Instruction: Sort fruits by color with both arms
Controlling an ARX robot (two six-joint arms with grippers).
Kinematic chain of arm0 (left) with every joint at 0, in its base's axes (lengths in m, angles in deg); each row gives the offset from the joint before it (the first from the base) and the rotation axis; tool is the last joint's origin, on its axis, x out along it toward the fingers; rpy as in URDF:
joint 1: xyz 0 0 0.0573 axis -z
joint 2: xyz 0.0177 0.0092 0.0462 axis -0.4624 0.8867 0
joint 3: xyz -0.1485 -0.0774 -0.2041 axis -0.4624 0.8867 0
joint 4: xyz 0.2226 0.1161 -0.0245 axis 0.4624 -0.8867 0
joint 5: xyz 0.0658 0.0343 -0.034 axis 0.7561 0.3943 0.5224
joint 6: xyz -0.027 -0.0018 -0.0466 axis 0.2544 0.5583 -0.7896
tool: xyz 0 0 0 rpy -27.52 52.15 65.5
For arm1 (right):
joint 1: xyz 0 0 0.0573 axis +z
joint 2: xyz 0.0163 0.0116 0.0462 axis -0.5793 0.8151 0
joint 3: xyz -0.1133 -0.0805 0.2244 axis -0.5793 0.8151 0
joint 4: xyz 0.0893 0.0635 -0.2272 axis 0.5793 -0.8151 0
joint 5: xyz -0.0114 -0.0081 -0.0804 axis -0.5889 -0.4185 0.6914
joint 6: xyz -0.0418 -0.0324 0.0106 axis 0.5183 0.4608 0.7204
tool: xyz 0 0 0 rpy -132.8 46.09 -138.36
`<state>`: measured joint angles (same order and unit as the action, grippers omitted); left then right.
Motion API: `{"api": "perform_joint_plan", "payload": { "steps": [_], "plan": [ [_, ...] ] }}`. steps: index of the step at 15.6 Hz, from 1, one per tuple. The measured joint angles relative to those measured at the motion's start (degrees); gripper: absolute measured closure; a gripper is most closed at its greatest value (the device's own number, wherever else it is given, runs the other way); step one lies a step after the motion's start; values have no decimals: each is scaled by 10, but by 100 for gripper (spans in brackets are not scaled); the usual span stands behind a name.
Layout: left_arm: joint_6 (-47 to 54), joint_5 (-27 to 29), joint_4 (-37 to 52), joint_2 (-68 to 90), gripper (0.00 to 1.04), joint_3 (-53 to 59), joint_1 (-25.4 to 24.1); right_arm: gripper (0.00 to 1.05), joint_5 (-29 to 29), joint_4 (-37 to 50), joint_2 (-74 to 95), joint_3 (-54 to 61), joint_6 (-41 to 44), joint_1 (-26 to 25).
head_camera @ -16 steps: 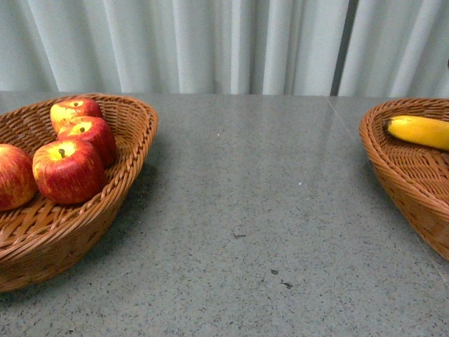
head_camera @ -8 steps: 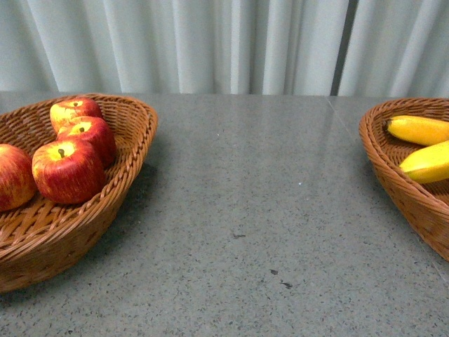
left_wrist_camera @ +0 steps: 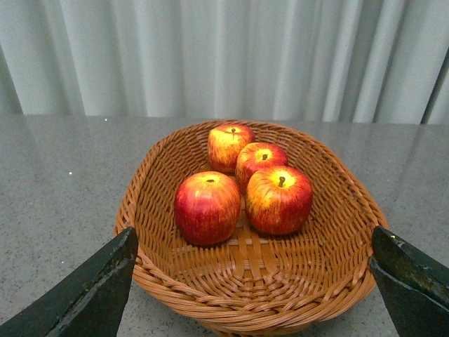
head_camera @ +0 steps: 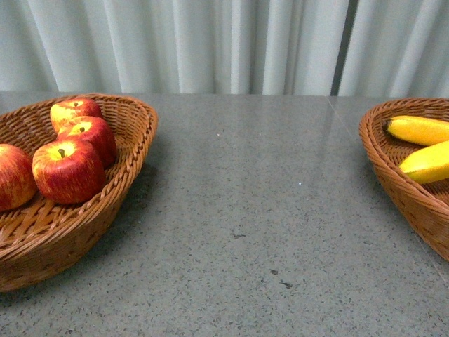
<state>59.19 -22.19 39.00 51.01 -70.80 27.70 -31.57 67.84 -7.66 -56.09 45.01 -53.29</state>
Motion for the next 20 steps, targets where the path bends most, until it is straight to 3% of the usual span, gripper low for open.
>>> {"api": "perform_joint_plan", "payload": {
  "steps": [2, 6, 9, 10, 18, 20],
  "plan": [
    [0, 0, 0, 0, 7, 0, 0, 53, 91, -45, -153, 108, -13, -2],
    [0, 0, 0, 0, 7, 0, 0, 102, 162, -22, -261, 220, -15, 72],
    [0, 0, 0, 0, 7, 0, 0, 103, 200, -18, -303, 266, -17, 108],
    [0, 0, 0, 0, 7, 0, 0, 103, 261, -22, -331, 289, -17, 180],
    [0, 0, 0, 0, 7, 0, 0, 103, 273, -44, -396, 332, -18, 179],
    [0, 0, 0, 0, 7, 0, 0, 103, 271, -126, -467, 339, -18, 179]
  ]
}}
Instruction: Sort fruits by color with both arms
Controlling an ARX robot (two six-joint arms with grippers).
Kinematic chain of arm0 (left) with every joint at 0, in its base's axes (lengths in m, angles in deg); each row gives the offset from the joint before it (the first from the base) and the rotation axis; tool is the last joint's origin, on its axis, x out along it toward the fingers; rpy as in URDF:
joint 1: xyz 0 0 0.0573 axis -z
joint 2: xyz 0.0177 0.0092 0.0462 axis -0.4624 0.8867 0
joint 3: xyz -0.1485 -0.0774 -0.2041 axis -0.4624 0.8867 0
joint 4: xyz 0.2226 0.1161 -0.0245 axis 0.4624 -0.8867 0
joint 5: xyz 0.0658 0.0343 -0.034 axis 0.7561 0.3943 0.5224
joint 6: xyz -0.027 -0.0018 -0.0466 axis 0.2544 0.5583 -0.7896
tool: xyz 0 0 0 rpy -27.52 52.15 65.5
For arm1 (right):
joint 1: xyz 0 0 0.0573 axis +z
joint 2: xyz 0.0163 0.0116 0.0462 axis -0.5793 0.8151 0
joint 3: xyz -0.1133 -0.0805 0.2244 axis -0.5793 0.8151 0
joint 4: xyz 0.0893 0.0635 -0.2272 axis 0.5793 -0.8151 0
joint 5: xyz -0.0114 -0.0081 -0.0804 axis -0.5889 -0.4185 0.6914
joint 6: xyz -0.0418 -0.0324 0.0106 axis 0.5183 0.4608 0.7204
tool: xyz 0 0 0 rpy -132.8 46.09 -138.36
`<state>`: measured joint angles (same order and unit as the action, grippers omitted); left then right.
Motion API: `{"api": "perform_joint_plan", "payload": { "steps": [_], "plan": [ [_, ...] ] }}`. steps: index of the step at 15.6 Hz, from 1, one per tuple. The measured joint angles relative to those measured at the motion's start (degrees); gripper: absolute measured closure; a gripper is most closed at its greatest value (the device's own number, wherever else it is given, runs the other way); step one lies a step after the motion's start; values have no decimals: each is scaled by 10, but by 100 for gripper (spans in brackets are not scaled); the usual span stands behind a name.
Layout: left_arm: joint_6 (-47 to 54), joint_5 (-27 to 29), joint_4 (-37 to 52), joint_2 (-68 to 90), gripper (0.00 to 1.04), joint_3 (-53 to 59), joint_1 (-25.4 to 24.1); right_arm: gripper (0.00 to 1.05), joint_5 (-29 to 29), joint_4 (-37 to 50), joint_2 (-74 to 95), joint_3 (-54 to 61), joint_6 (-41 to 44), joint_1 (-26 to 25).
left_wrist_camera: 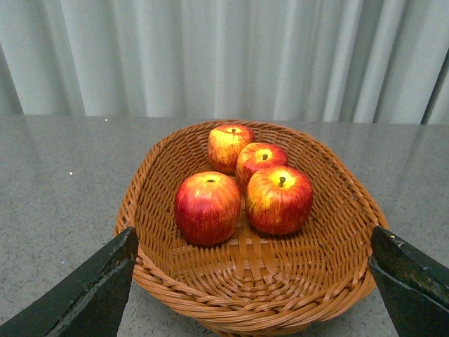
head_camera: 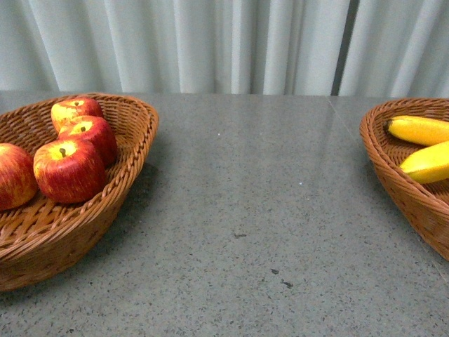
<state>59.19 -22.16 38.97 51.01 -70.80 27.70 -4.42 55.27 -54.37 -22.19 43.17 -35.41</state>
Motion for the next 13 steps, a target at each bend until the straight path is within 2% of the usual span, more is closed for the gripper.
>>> {"api": "perform_joint_plan", "payload": {
  "steps": [12, 13],
  "plan": [
    [0, 0, 0, 0, 7, 0, 0, 103, 1, 2, -36, 16, 0, 0],
    [0, 0, 0, 0, 7, 0, 0, 99, 1, 2, -36, 16, 0, 0]
  ]
}}
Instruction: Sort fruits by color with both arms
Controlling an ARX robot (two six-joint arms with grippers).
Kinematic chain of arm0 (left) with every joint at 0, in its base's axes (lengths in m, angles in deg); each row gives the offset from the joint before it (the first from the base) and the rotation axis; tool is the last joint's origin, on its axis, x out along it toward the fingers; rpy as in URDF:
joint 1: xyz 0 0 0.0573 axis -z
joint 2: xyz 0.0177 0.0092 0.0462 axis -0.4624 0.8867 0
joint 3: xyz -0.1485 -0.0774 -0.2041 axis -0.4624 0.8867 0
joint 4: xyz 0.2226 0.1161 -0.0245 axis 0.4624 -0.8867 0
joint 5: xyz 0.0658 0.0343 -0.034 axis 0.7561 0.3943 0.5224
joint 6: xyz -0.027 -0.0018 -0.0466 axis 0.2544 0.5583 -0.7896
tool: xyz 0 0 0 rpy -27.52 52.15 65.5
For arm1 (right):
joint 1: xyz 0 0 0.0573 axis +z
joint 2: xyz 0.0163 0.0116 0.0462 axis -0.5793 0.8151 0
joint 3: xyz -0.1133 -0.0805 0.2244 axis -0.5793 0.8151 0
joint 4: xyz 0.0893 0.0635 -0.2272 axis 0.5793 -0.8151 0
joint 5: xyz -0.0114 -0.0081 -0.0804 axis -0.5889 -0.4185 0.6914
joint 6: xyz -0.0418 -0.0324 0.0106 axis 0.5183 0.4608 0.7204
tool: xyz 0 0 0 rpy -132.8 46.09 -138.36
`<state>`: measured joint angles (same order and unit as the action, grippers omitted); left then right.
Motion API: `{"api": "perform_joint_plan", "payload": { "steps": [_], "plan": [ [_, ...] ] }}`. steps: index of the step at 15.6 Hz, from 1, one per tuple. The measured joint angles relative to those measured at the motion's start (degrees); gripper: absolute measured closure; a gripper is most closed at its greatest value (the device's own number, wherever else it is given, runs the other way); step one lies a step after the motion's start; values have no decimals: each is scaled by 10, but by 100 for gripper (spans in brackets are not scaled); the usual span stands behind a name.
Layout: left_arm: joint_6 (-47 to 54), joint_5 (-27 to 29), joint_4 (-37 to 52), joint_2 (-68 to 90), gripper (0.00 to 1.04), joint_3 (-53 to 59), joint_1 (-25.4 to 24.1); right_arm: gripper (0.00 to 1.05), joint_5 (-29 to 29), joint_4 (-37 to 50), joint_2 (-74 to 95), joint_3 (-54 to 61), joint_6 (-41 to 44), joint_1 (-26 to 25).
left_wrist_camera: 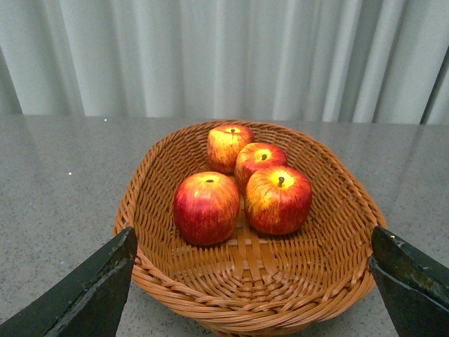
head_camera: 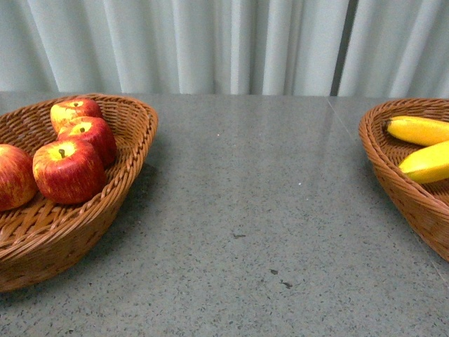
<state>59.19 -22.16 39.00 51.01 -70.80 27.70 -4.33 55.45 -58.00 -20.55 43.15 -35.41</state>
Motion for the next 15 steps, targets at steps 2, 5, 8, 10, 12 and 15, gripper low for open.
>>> {"api": "perform_joint_plan", "payload": {
  "steps": [2, 5, 8, 10, 12, 15],
  "plan": [
    [0, 0, 0, 0, 7, 0, 0, 85, 0, 0, 0, 0, 0, 0],
    [0, 0, 0, 0, 7, 0, 0, 52, 0, 0, 0, 0, 0, 0],
    [0, 0, 0, 0, 7, 0, 0, 21, 0, 0, 0, 0, 0, 0],
    [0, 0, 0, 0, 7, 0, 0, 7, 0, 0, 0, 0, 0, 0],
    [0, 0, 0, 0, 7, 0, 0, 7, 0, 0, 0, 0, 0, 0],
    [0, 0, 0, 0, 7, 0, 0, 7, 0, 0, 0, 0, 0, 0]
  ]
}}
